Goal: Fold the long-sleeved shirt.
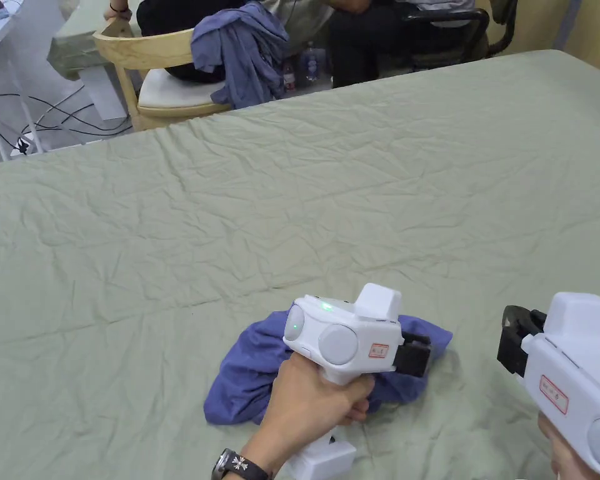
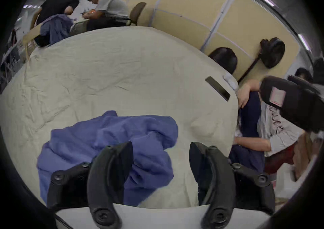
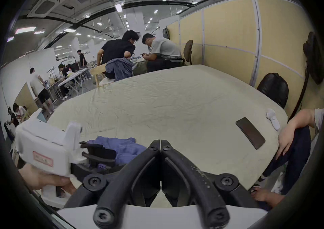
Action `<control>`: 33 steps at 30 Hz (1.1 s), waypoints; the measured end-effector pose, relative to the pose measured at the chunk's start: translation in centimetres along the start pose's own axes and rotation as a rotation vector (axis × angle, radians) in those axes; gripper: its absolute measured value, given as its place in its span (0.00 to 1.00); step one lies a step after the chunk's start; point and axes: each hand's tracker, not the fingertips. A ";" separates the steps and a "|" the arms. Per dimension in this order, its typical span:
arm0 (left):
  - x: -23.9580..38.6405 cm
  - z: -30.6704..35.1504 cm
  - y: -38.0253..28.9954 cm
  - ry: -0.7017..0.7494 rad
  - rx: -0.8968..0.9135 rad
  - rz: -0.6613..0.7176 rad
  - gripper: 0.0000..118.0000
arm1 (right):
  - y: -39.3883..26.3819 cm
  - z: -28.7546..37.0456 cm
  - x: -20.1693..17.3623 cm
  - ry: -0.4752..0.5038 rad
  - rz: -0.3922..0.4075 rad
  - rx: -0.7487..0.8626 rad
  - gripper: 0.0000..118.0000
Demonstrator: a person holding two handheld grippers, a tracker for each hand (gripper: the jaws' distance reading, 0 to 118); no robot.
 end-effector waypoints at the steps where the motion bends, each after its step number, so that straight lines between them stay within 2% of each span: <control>1: 0.5 1.2 -0.2 0.047 0.022 -0.033 0.60 | 0.1 0.2 -0.3 0.002 0.004 0.003 0.01; 5: 0.9 7.3 -1.8 0.207 0.148 -0.094 0.59 | 0.7 1.4 -1.8 0.025 0.027 0.031 0.01; 11: -0.2 18.0 -6.2 0.384 0.334 0.028 0.57 | 1.2 4.0 -4.6 0.065 0.074 0.078 0.01; 13: -0.7 21.1 -7.9 0.437 0.379 0.091 0.50 | 1.1 4.7 -5.4 0.081 0.087 0.090 0.01; 16: -1.2 24.9 -11.1 0.533 0.453 0.176 0.31 | 0.9 5.8 -6.7 0.095 0.113 0.106 0.01; 17: -1.2 25.7 -12.4 0.536 0.469 0.190 0.18 | 0.8 6.2 -7.1 0.099 0.122 0.108 0.01; 20: -1.2 27.0 -14.7 0.557 0.443 0.210 0.02 | 0.7 6.9 -7.9 0.114 0.139 0.116 0.01; 26: -2.1 26.7 -16.4 0.509 0.342 0.249 0.00 | 0.6 7.9 -9.0 0.129 0.181 0.122 0.01; 29: -4.2 25.8 -15.6 0.361 0.195 0.316 0.00 | 0.7 7.9 -9.1 0.127 0.199 0.120 0.01; 32: -6.0 23.6 -14.8 0.328 0.065 0.283 0.00 | 0.8 7.3 -9.0 0.127 0.211 0.109 0.01; 33: -6.4 23.0 -14.7 0.349 0.075 0.270 0.00 | 0.7 7.0 -9.0 0.124 0.214 0.105 0.01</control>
